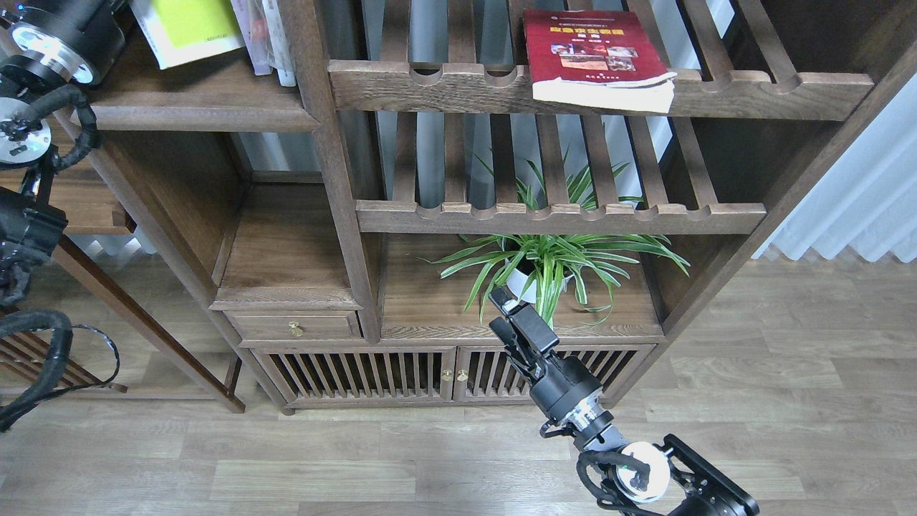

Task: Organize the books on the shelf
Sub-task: 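Withdraw the left gripper down and away from the upper shelf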

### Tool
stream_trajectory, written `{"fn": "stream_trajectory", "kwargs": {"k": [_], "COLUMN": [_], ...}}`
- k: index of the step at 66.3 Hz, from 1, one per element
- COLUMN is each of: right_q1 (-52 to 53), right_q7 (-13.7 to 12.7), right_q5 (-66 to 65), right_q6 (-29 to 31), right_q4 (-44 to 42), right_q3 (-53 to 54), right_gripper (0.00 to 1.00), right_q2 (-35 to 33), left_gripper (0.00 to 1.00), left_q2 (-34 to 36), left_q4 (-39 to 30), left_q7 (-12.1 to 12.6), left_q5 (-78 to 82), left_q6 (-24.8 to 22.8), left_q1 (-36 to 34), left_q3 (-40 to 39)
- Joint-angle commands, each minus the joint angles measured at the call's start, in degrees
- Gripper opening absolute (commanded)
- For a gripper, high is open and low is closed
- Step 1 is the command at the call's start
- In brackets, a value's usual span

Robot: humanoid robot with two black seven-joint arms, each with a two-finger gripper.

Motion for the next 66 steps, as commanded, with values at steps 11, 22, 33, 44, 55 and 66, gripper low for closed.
{"fn": "stream_trajectory", "kwargs": {"k": [11, 22, 33, 44, 55, 66], "right_q1": [-0.01, 0.08, 0.08, -0.01, -0.01, -0.01], "right_q7": [0.0, 0.0, 0.0, 0.0, 0.0, 0.0], "right_q5": [0.09, 0.0, 0.09, 0.09, 0.09, 0.09], "right_q6": [0.0, 0.0, 0.0, 0.0, 0.0, 0.0], "right_q4": [0.0, 0.0, 0.0, 0.0, 0.0, 0.0], "right_q3": [0.06, 0.06, 0.23, 0.41, 0.41, 0.58], "right_gripper": [0.99, 0.99, 0.99, 0.99, 0.99, 0.99], "right_q2": [0.0, 0.0, 0.0, 0.0, 0.0, 0.0], "left_gripper": [0.18, 0.35, 0.43, 0.48, 0.54, 0.59], "left_q2": [-0.41, -1.99, -2.17, -2.17, -2.96, -3.93], "left_q4": [0.03, 0.03, -0.4, -0.58, -0.67, -0.67], "left_q7": [-0.11, -3.54, -3.98, -4.07, -4.77, -8.46], "left_q5": [-0.09, -0.44, -0.52, -0.52, -0.52, -1.4], "left_q6": [-0.01, -0.01, -0.01, -0.01, -0.01, -0.01], "left_q1": [-0.03, -0.64, -0.73, -0.73, -0.82, -1.17], "left_q3": [0.62, 0.62, 0.62, 0.71, 0.71, 0.62]}}
